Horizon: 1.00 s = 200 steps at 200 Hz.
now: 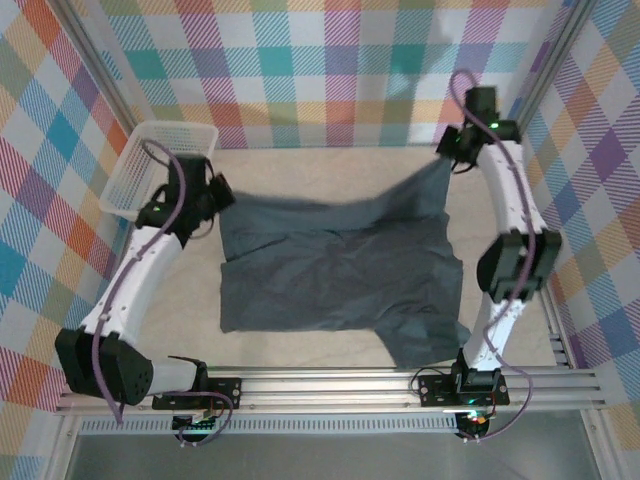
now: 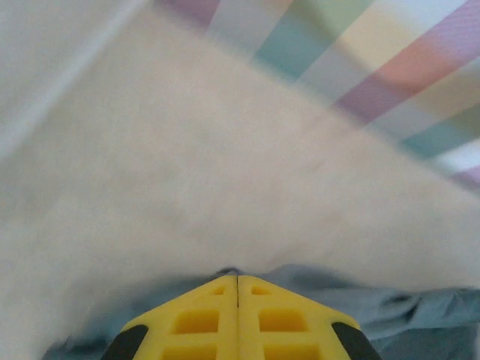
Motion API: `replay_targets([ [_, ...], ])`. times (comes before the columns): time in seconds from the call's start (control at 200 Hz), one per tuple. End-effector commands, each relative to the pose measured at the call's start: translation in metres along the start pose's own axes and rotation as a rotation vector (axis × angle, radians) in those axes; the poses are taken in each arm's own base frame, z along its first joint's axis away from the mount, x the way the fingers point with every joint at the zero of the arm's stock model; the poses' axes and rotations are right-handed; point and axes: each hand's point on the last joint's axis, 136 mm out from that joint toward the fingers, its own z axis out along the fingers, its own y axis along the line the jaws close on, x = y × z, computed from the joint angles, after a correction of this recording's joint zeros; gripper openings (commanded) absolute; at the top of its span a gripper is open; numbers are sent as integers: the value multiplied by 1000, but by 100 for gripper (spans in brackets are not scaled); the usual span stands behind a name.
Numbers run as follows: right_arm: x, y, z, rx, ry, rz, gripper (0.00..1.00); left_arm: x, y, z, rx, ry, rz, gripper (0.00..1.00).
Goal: Fold the inside-out t-shirt
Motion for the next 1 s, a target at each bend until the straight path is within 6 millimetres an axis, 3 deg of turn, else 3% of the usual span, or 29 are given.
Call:
replay_targets([
  [0.0, -70, 45, -168, -247, -384, -19, 0, -67, -30, -83, 86, -237, 66, 0],
  [0.115, -94, 63, -304, -465, -751, -30, 0, -110, -56, -161, 227, -463, 91, 0],
  [0.205, -100, 54, -399, -525, -1044, -19, 0, -135, -57, -220, 268, -651, 80, 0],
  [0.305, -99, 47, -492, -572, -1265, -38, 0, -152, -58, -268, 297, -774, 69, 0],
  [0.39, -95, 49, -550, -615, -1385, -84, 0, -159, -71, -302, 381, -833, 85, 0],
  [0.51, -93, 51, -602, -647, -1486, -123, 0, -165, -85, -351, 509, -933, 98, 0],
  [0.63, -96, 50, -621, -651, -1536, -124, 0, -169, -87, -379, 541, -980, 96, 0],
  [0.765, -115, 53, -596, -604, -1503, -107, 0, -178, -85, -374, 487, -981, 99, 0],
  [0.89, -143, 61, -540, -532, -1426, -118, 0, -184, -82, -318, 355, -873, 107, 0],
  [0.995, -167, 73, -473, -481, -1325, -147, 0, -189, -86, -252, 272, -776, 125, 0],
])
